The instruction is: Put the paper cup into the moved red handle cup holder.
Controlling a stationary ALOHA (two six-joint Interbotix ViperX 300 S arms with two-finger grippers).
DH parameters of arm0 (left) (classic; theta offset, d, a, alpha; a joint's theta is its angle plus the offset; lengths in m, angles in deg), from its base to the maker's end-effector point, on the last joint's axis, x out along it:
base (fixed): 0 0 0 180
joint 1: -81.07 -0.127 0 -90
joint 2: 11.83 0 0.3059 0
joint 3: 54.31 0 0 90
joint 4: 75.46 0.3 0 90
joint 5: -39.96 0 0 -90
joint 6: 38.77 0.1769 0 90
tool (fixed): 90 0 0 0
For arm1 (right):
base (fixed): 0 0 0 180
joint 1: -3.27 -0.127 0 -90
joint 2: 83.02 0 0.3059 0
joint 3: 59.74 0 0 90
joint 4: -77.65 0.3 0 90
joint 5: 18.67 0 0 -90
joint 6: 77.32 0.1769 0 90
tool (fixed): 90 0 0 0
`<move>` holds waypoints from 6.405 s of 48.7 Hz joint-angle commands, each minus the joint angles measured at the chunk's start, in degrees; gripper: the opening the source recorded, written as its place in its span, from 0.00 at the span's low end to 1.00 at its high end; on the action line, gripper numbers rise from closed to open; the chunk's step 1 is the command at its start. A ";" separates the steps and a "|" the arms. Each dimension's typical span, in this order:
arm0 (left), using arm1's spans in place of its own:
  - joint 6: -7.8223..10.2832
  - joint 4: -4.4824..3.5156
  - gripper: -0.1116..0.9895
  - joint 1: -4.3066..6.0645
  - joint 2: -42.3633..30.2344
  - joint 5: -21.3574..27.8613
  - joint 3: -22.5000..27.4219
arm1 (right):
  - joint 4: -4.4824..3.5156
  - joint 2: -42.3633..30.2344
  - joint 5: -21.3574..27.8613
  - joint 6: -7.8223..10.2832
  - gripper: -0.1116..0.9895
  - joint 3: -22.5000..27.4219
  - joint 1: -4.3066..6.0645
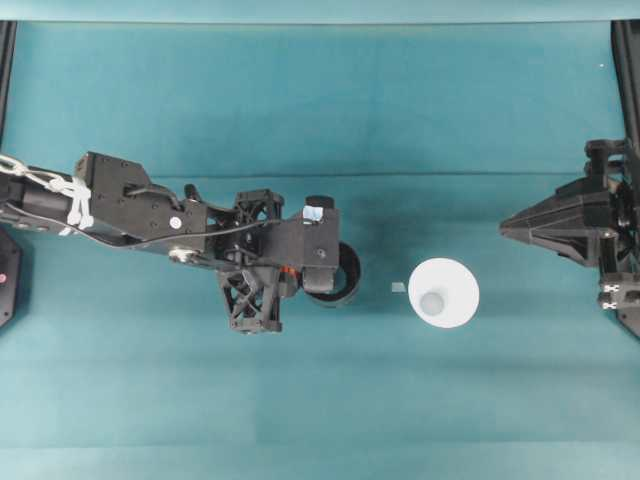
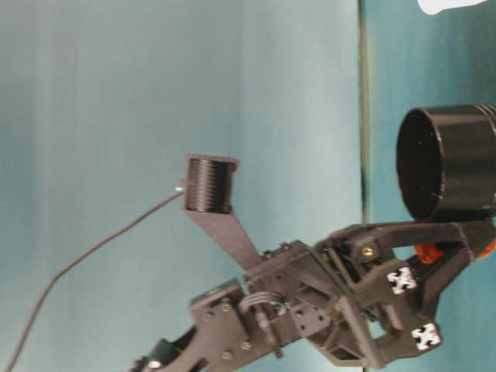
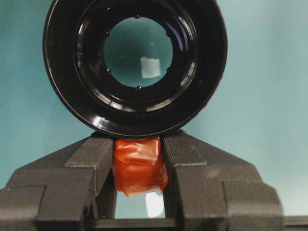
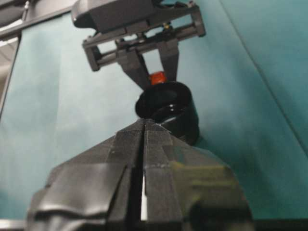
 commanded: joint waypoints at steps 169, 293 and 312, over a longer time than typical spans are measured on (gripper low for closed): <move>-5.80 0.18 0.95 1.32 29.88 8.00 -15.21 | -0.44 -47.64 33.40 10.63 0.01 26.10 0.18; -5.98 0.18 0.95 1.41 29.97 8.00 -15.73 | -3.60 -65.13 41.22 10.55 0.14 53.35 1.41; -6.06 0.18 0.95 1.41 29.88 8.00 -15.73 | -3.69 -65.04 41.13 10.46 0.90 53.79 0.00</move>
